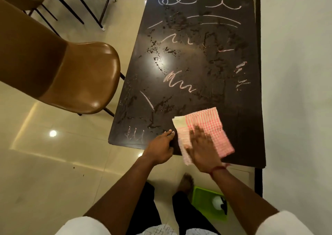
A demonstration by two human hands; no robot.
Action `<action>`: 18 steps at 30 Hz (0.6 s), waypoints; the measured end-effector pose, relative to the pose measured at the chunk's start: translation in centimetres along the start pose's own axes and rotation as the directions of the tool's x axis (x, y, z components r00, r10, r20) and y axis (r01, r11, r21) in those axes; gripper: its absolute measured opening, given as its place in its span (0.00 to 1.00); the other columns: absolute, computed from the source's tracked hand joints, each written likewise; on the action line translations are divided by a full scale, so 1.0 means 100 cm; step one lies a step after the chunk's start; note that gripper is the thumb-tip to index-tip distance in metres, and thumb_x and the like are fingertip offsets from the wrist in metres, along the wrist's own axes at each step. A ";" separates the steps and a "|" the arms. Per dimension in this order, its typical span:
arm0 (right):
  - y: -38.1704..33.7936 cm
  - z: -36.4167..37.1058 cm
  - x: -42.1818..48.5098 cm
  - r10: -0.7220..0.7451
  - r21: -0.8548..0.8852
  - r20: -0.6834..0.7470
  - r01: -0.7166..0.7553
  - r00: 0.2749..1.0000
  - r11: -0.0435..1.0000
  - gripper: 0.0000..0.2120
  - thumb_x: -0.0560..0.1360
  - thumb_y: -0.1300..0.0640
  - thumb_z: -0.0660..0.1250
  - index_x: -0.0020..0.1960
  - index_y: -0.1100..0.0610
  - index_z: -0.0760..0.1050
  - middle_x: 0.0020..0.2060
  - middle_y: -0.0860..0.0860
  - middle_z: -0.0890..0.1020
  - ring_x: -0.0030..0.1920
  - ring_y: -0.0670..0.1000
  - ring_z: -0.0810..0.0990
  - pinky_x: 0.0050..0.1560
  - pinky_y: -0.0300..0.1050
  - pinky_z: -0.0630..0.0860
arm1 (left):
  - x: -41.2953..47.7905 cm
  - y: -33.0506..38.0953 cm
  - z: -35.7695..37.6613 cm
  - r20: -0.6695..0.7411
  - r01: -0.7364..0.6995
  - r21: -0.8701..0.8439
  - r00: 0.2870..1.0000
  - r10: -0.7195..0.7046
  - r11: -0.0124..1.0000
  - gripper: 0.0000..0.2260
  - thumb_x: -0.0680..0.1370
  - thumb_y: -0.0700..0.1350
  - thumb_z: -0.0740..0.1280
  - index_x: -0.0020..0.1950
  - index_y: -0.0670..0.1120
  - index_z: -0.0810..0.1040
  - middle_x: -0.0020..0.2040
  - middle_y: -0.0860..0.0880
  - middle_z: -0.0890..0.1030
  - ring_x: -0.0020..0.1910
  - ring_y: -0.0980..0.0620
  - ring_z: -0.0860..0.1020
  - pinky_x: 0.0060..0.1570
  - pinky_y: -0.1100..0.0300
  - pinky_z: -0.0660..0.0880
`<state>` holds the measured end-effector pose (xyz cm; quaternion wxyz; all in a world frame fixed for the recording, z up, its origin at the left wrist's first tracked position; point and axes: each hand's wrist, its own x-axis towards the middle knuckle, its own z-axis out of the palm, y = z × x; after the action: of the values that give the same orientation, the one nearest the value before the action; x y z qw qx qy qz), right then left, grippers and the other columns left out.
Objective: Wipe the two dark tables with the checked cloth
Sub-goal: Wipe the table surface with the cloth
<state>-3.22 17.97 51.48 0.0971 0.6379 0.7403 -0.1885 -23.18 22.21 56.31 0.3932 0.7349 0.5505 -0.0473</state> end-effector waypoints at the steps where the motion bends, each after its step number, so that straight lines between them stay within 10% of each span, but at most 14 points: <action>1: 0.017 -0.001 -0.007 0.007 0.000 -0.005 -0.007 1.000 1.000 0.35 0.77 0.38 0.33 0.78 0.57 0.41 0.77 0.57 0.41 0.77 0.58 0.42 0.75 0.56 0.43 | -0.001 0.000 -0.005 -0.022 -0.012 -0.012 1.000 0.011 1.000 0.29 0.78 0.42 0.61 0.78 0.48 0.59 0.79 0.49 0.59 0.76 0.49 0.61 0.73 0.56 0.61; 9: -0.002 -0.017 0.051 0.535 0.194 0.030 -0.530 0.844 0.826 0.35 0.79 0.42 0.51 0.77 0.60 0.44 0.75 0.66 0.42 0.76 0.66 0.42 0.74 0.65 0.44 | -0.012 -0.028 -0.041 -0.196 0.013 -0.098 0.980 -0.032 0.995 0.27 0.78 0.40 0.64 0.76 0.50 0.64 0.75 0.49 0.67 0.73 0.49 0.66 0.71 0.54 0.64; 18: -0.008 -0.002 -0.002 0.046 0.026 0.066 -0.048 0.997 0.999 0.36 0.75 0.37 0.37 0.77 0.56 0.38 0.74 0.54 0.36 0.77 0.57 0.42 0.73 0.55 0.39 | -0.015 -0.100 -0.083 -0.262 0.176 -0.069 0.947 -0.188 0.982 0.28 0.76 0.38 0.65 0.76 0.46 0.64 0.77 0.46 0.63 0.76 0.46 0.62 0.74 0.47 0.62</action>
<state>-3.99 17.75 51.83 0.1168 0.6499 0.7189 -0.2172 -35.28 27.15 57.48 0.3255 0.6719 0.6647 0.0285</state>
